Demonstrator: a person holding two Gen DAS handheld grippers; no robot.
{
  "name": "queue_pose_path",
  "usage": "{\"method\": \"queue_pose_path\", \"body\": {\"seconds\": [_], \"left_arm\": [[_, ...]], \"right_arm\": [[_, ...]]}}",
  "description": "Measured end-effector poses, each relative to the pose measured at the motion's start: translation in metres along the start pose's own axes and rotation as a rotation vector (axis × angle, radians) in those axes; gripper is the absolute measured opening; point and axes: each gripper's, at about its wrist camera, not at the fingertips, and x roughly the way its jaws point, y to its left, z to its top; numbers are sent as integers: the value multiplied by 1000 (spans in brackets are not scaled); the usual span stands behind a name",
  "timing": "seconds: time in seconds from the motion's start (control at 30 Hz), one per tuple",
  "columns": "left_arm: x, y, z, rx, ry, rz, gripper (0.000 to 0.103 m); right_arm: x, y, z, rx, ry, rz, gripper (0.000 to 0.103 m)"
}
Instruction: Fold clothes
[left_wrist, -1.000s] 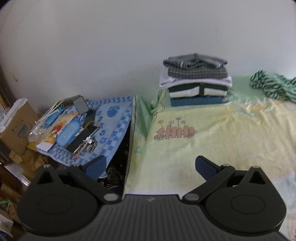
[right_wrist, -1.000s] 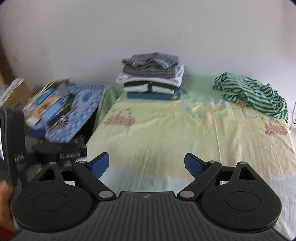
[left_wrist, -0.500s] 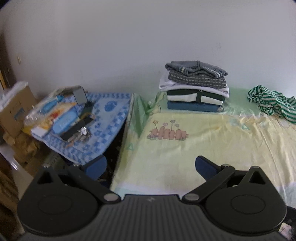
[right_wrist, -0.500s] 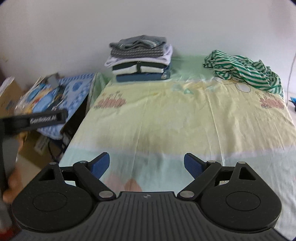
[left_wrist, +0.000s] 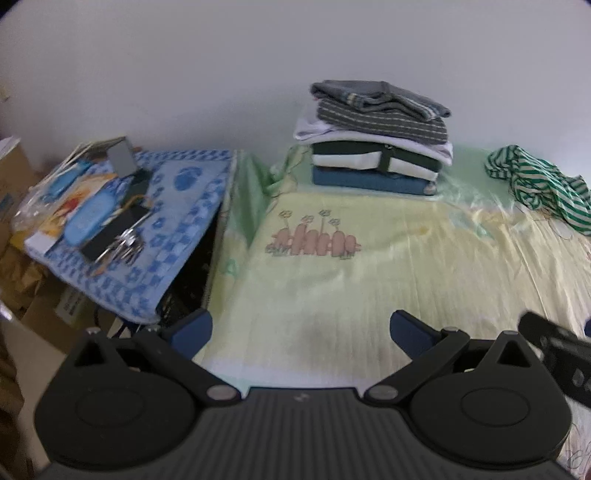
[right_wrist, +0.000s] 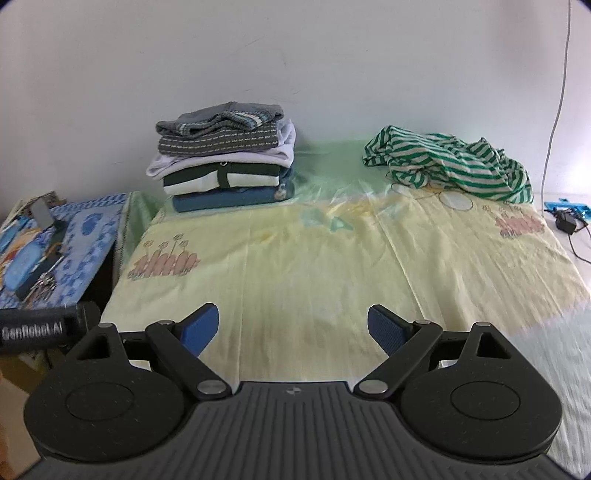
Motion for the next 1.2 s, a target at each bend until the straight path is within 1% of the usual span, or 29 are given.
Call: {"method": "queue_pose_path", "body": {"seconds": [0.07,0.17,0.27,0.43,0.6,0.77,0.97,1.07,1.2], "left_arm": [[7,1,5,2,-3,-17,102],[17,5,13,-2,-3,-40,102],[27,8,20,9,-11,-45,102],[37,5,26,76,-20,-70,102],[40,1,27,95,-26,-77,102],[44,-6,26,95,6,-108,102],[38,-27,23,91,-24,-84,102],[41,-39,20,90,-4,-96,102],[47,-47,17,69,25,-72,102]], "right_arm": [[7,7,6,-1,-16,-21,90],[14,12,12,37,-33,-27,90],[21,16,16,78,-20,-34,90],[27,24,18,74,-24,-67,90],[27,23,23,70,-39,-68,90],[27,19,29,40,-54,-28,90],[24,4,31,32,-59,-5,90],[25,-5,31,26,-59,-8,90],[29,-16,31,24,-41,13,90]]}}
